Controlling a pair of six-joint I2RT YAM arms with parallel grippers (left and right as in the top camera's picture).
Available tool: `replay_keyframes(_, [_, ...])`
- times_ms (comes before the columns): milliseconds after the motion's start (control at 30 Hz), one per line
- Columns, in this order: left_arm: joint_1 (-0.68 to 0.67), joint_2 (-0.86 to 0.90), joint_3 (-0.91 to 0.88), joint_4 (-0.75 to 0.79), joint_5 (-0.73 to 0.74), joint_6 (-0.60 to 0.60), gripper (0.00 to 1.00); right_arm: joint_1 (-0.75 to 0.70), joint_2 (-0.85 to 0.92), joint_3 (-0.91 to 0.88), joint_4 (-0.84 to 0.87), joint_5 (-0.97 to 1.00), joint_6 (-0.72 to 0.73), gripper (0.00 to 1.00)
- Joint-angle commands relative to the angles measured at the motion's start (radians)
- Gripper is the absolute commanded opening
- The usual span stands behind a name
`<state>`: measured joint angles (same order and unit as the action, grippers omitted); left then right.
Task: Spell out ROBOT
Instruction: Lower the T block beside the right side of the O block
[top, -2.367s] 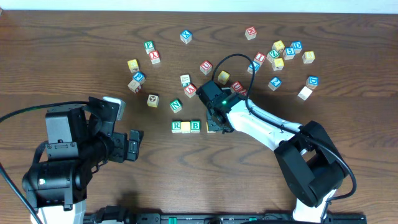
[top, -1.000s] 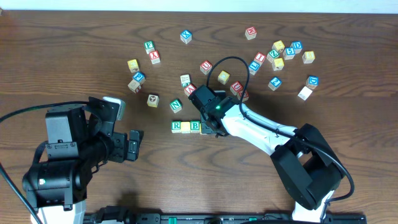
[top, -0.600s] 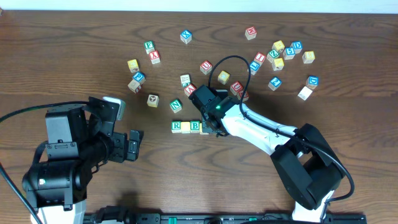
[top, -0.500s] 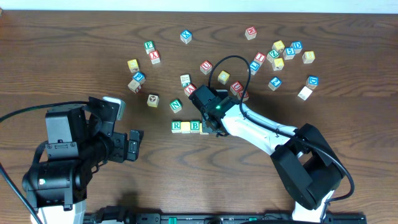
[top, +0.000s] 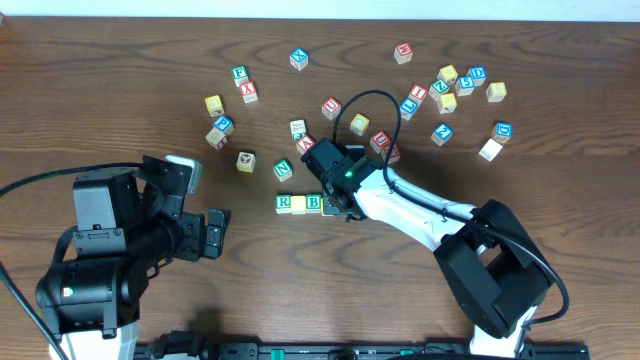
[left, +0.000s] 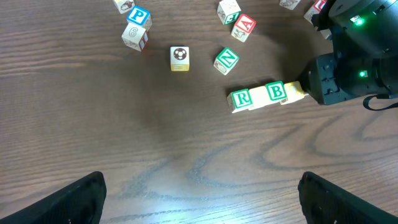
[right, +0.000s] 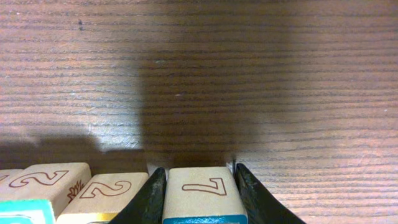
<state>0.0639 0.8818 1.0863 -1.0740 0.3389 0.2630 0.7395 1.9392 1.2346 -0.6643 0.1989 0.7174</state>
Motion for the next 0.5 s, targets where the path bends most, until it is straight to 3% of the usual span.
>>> replay_keyframes(0, [0.005,-0.001,0.008,-0.003,0.011,0.01,0.97,0.008,-0.021,-0.003,-0.001,0.032,0.012,0.32])
replay_keyframes(467, [0.005,-0.001,0.008,-0.002,0.012,0.01,0.97,0.008,-0.021,-0.003,0.003,0.043,0.012,0.36])
